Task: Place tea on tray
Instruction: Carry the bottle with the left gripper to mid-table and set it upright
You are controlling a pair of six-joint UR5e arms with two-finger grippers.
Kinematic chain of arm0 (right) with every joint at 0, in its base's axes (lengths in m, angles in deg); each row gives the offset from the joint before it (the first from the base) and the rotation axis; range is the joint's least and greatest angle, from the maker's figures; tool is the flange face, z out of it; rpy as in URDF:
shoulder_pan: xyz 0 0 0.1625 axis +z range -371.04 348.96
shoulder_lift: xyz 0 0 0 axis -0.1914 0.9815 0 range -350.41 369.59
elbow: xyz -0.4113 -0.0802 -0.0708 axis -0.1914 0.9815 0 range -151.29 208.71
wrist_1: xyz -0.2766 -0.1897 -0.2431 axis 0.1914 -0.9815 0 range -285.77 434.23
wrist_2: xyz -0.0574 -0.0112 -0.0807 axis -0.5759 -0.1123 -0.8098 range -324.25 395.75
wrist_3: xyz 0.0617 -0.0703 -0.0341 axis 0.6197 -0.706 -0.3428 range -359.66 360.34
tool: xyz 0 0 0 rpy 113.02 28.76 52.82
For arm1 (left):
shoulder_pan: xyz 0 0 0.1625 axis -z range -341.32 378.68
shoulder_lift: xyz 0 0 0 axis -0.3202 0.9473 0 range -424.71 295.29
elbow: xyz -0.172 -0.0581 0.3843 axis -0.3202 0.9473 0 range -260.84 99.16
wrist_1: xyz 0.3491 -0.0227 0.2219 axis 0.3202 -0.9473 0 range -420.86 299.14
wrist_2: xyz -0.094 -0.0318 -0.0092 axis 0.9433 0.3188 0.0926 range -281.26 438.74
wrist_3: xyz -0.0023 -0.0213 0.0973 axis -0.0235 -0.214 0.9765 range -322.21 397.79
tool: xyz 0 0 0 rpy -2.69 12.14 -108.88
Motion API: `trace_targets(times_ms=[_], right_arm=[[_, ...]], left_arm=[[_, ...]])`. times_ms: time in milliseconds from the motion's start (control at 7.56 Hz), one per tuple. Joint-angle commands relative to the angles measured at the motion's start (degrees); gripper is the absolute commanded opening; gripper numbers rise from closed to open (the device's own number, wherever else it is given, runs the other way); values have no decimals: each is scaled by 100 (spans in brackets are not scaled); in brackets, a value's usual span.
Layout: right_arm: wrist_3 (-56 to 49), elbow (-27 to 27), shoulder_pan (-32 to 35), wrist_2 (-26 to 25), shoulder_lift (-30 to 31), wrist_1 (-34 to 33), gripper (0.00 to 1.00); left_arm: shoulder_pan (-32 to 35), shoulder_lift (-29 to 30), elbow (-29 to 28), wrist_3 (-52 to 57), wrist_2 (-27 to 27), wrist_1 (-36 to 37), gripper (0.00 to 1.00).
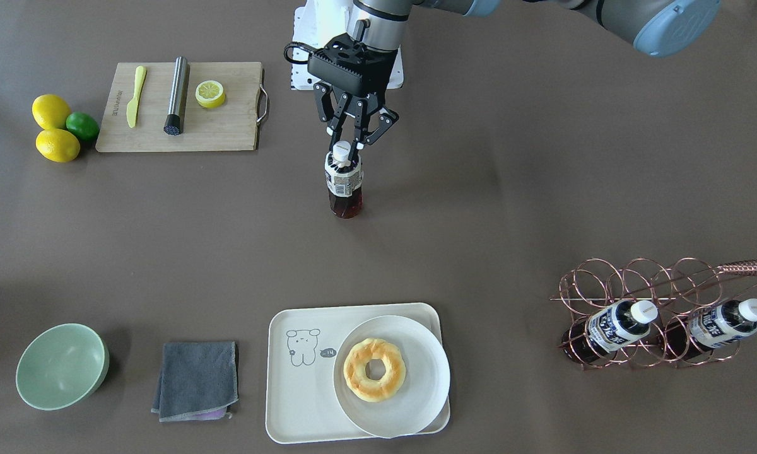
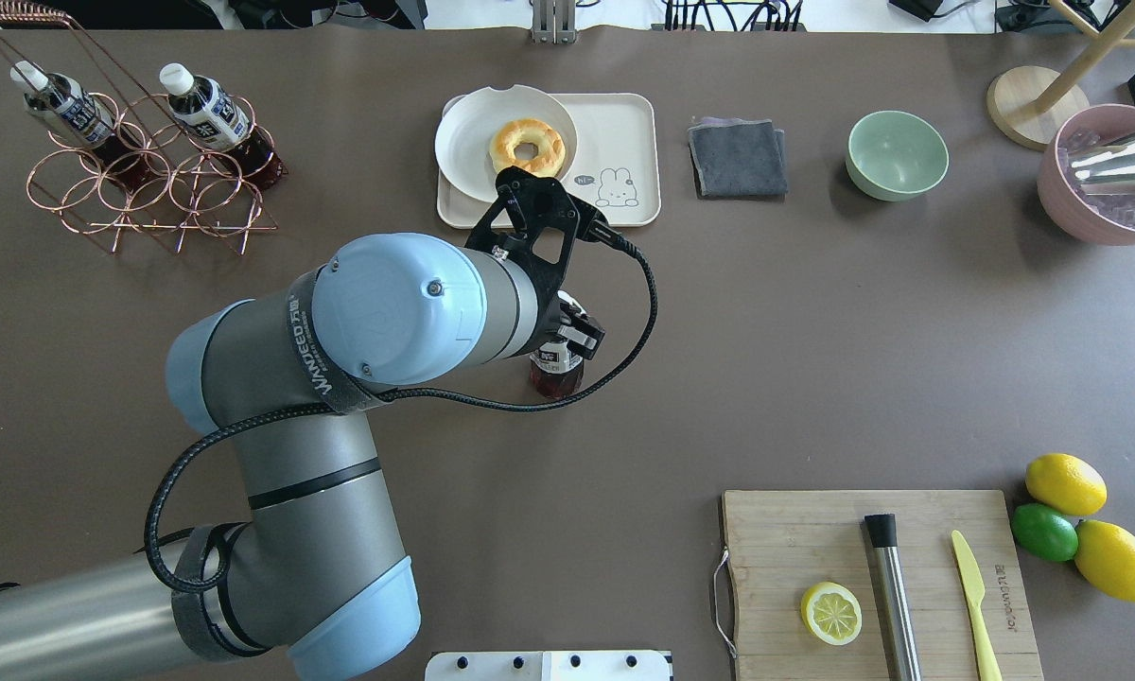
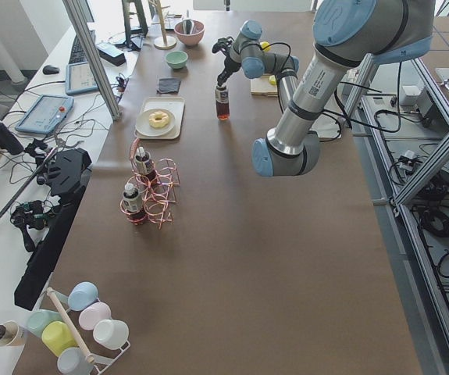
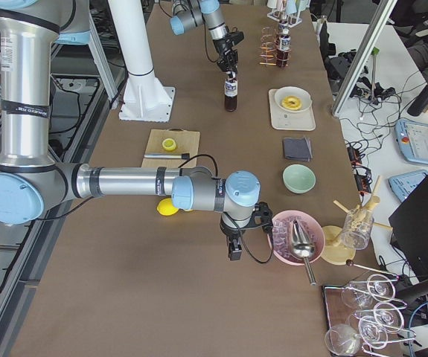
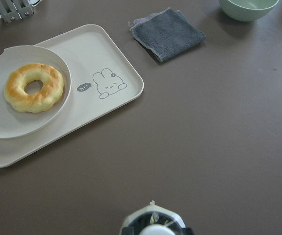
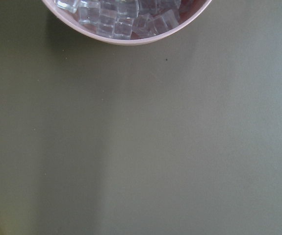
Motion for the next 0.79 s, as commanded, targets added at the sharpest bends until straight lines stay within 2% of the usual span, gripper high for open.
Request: trace_targets(times_ms=[0, 132, 397, 529, 661], right_arm=[[0, -3, 0, 0, 0, 0, 100], [0, -3, 0, 0, 0, 0, 100], [0, -3, 0, 17, 0, 0, 100], [0, -12, 0, 52, 0, 0, 100], [9, -12, 0, 175, -9, 0, 100]], left_arm=[[1, -25, 13, 3, -9, 1, 85], [10, -25, 56, 3, -17, 9, 93], [123, -77, 459, -23, 26, 53, 96], [220, -373, 809, -32, 53, 62, 97], [612, -811, 1152, -32, 523, 62, 97]])
